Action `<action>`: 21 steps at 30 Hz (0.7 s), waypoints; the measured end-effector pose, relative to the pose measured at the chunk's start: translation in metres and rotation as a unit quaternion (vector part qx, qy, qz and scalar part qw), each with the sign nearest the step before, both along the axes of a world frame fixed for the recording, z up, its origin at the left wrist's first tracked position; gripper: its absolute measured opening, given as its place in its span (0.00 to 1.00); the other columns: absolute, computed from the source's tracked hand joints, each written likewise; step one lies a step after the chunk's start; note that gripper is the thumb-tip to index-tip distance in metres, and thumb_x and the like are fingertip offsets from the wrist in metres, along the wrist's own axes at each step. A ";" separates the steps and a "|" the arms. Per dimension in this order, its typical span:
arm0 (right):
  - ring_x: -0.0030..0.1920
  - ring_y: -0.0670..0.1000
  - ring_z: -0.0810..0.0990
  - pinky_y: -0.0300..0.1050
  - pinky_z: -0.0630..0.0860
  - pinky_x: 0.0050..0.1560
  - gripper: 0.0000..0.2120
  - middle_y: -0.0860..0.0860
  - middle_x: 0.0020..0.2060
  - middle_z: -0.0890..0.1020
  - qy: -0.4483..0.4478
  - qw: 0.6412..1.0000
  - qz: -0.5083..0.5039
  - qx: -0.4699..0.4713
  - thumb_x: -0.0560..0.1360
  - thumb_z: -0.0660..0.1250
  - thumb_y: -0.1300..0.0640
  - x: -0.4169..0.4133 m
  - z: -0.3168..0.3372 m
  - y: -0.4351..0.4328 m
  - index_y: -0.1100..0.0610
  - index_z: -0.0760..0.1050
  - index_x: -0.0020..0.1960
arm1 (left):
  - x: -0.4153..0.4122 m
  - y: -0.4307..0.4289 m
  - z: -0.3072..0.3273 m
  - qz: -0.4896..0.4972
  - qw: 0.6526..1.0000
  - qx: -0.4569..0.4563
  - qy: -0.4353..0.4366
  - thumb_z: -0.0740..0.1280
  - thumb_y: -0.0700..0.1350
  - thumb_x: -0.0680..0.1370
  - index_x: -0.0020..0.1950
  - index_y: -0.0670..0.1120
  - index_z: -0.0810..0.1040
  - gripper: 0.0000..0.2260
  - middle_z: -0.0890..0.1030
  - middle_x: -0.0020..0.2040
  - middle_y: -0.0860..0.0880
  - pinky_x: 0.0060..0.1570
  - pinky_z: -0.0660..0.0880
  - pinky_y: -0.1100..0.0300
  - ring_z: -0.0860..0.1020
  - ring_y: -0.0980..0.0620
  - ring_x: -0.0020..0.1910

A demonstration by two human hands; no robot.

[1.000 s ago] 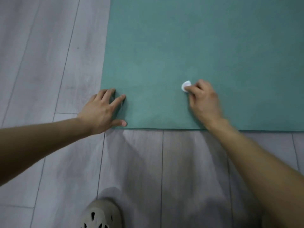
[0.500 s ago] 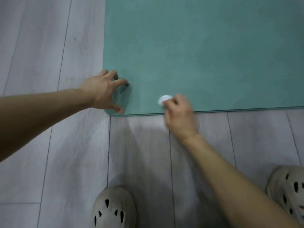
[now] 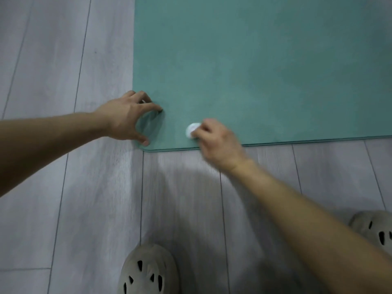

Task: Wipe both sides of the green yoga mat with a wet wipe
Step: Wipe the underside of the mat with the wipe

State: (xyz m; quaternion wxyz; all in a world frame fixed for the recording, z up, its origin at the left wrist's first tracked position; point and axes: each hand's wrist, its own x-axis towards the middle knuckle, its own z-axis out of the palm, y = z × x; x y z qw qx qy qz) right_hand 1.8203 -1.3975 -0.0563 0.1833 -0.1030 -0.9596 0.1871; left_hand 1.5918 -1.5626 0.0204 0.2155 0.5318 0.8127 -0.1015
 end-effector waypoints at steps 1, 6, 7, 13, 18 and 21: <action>0.41 0.60 0.74 0.56 0.75 0.38 0.06 0.57 0.42 0.74 -0.001 0.998 -0.068 0.003 0.78 0.68 0.63 0.008 0.001 0.029 0.58 0.83 0.51 | 0.001 -0.001 0.000 0.008 1.000 0.004 0.001 0.81 0.67 0.64 0.80 0.62 0.63 0.49 0.66 0.73 0.53 0.59 0.80 0.41 0.67 0.47 0.72; 0.46 0.60 0.78 0.57 0.78 0.46 0.08 0.56 0.45 0.77 0.025 0.976 -0.201 -0.079 0.78 0.67 0.63 -0.014 0.003 0.018 0.56 0.84 0.52 | 0.008 -0.012 -0.006 0.024 0.999 0.027 0.013 0.82 0.65 0.65 0.81 0.56 0.65 0.48 0.68 0.76 0.49 0.68 0.74 0.42 0.68 0.44 0.74; 0.46 0.60 0.77 0.56 0.77 0.44 0.08 0.56 0.45 0.77 0.014 0.995 -0.063 -0.074 0.78 0.68 0.64 -0.020 0.001 -0.010 0.58 0.83 0.53 | 0.006 -0.015 -0.007 0.035 0.999 0.029 0.029 0.81 0.68 0.64 0.81 0.56 0.65 0.50 0.68 0.76 0.48 0.72 0.71 0.42 0.68 0.43 0.74; 0.46 0.61 0.77 0.55 0.77 0.42 0.09 0.57 0.45 0.77 -0.015 0.998 0.036 0.056 0.79 0.65 0.60 -0.073 0.002 0.085 0.56 0.83 0.54 | 0.002 -0.026 -0.009 0.148 0.989 -0.008 0.010 0.74 0.79 0.61 0.85 0.56 0.55 0.60 0.64 0.81 0.48 0.77 0.66 0.40 0.64 0.42 0.78; 0.55 0.63 0.80 0.51 0.75 0.57 0.12 0.59 0.52 0.79 -0.004 0.955 -0.290 -0.068 0.79 0.61 0.59 -0.085 0.007 0.142 0.58 0.84 0.53 | 0.007 -0.025 -0.009 0.159 0.987 -0.003 0.002 0.76 0.74 0.64 0.86 0.55 0.55 0.58 0.63 0.83 0.48 0.75 0.69 0.41 0.64 0.43 0.79; 0.50 0.59 0.79 0.51 0.77 0.51 0.07 0.56 0.48 0.79 0.003 0.996 0.053 -0.074 0.80 0.66 0.62 -0.075 0.003 0.045 0.58 0.83 0.52 | 0.007 -0.028 -0.009 0.165 0.986 0.003 -0.006 0.77 0.73 0.64 0.86 0.55 0.56 0.57 0.63 0.83 0.48 0.75 0.70 0.42 0.64 0.43 0.79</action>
